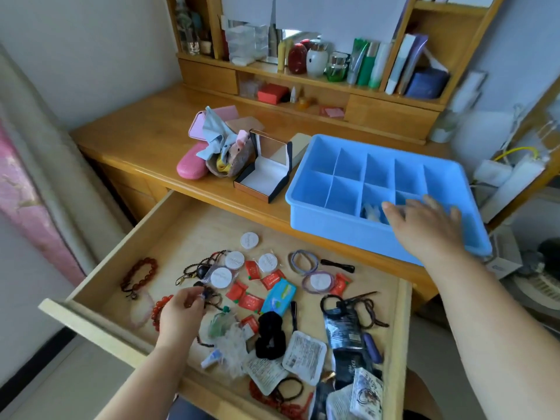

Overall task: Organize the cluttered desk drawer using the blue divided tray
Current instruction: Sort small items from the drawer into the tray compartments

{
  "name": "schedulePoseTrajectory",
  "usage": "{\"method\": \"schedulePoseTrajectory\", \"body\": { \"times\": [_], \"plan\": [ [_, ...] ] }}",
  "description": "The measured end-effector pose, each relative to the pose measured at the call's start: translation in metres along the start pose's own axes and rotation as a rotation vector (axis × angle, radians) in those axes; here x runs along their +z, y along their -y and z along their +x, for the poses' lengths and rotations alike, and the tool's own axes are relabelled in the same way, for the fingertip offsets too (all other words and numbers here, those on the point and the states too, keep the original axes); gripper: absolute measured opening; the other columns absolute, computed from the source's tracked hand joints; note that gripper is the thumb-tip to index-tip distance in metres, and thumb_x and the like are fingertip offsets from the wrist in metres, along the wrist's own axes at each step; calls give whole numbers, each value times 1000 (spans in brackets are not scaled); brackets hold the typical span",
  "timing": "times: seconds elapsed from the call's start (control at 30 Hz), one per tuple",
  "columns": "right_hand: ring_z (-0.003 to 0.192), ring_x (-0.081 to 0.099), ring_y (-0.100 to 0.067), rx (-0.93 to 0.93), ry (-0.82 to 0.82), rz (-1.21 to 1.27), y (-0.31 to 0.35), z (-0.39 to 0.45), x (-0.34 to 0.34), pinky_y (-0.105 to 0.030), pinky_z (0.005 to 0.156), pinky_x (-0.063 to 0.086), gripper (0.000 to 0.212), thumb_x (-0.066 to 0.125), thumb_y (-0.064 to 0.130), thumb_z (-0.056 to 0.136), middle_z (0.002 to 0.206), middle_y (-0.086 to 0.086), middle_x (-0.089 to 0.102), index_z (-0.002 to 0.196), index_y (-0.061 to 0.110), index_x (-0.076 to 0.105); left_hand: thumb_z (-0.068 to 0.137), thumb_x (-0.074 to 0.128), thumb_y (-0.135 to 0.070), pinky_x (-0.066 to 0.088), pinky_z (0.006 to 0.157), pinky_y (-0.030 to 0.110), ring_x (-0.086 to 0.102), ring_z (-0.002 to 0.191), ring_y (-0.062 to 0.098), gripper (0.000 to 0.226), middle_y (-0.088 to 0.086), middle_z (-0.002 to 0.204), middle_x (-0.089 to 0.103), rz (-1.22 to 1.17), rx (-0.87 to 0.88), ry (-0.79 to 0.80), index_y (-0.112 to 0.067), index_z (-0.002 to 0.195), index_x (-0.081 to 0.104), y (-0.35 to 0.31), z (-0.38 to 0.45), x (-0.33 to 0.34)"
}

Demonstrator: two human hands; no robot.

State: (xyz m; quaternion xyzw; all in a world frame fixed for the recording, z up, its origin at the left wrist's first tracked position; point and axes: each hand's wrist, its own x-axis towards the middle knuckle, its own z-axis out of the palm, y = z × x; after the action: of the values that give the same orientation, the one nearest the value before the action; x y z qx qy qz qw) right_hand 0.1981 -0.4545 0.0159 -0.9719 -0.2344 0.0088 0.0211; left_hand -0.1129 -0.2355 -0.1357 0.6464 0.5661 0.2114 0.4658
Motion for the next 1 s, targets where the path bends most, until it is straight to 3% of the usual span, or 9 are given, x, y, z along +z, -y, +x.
{"method": "schedulePoseTrajectory", "body": {
  "times": [0.13,0.23,0.33,0.53,0.6,0.67,0.8,0.9,1.0],
  "plan": [
    [99,59,-35,-171,-336,136,0,-20,6,-49,96,39,69,20,56,95,106,-15,67,97,7,69,91,54,-13,48,55,26,60,66,15,18,-2,89,66,170,132,80,-24,100,65,-5,-11,2],
    [116,55,-38,-352,-615,249,-4,-49,24,-53,105,32,49,41,37,92,125,-18,60,115,0,63,90,52,-14,48,62,19,62,75,13,19,-11,89,65,476,304,410,-27,94,65,-4,-22,9],
    [129,43,-32,-486,-563,268,1,-84,57,-52,114,19,47,45,36,90,139,-15,49,125,7,57,90,52,-18,42,70,5,60,86,4,19,-13,96,64,641,415,595,-25,100,67,0,-23,14],
    [135,40,-20,-589,76,251,25,-142,133,-39,111,22,50,41,52,94,149,11,22,137,27,50,90,53,-15,48,67,25,62,86,19,24,-3,108,59,318,289,6,-21,112,60,-5,16,-5],
    [146,14,-14,-536,351,168,32,-147,155,-38,117,6,60,29,63,92,155,13,-5,147,41,23,91,54,-17,52,84,38,59,105,26,43,1,134,47,441,284,106,-20,133,48,-2,36,-9],
    [144,15,-6,-607,488,83,35,-154,165,-37,116,1,71,26,76,83,158,12,4,146,44,22,91,54,-19,41,104,41,40,131,26,53,0,153,25,650,337,318,-22,142,39,3,47,-5],
    [104,57,14,-761,373,-8,43,-166,160,-25,87,51,61,60,77,56,120,30,58,112,56,60,87,51,-12,32,111,35,28,136,19,42,-10,150,32,759,592,540,-31,124,60,12,49,5],
    [106,61,2,-722,257,87,32,-166,158,-35,89,51,41,70,59,62,116,24,62,102,53,65,81,56,-11,28,111,37,35,131,14,30,-14,131,53,863,749,554,-29,98,72,16,49,2],
    [114,59,-22,-468,127,185,18,-156,157,-45,96,47,34,74,39,75,132,3,57,108,36,68,81,55,-10,27,111,36,37,131,21,30,-7,129,54,917,693,286,-28,100,71,9,44,0]
  ]
}}
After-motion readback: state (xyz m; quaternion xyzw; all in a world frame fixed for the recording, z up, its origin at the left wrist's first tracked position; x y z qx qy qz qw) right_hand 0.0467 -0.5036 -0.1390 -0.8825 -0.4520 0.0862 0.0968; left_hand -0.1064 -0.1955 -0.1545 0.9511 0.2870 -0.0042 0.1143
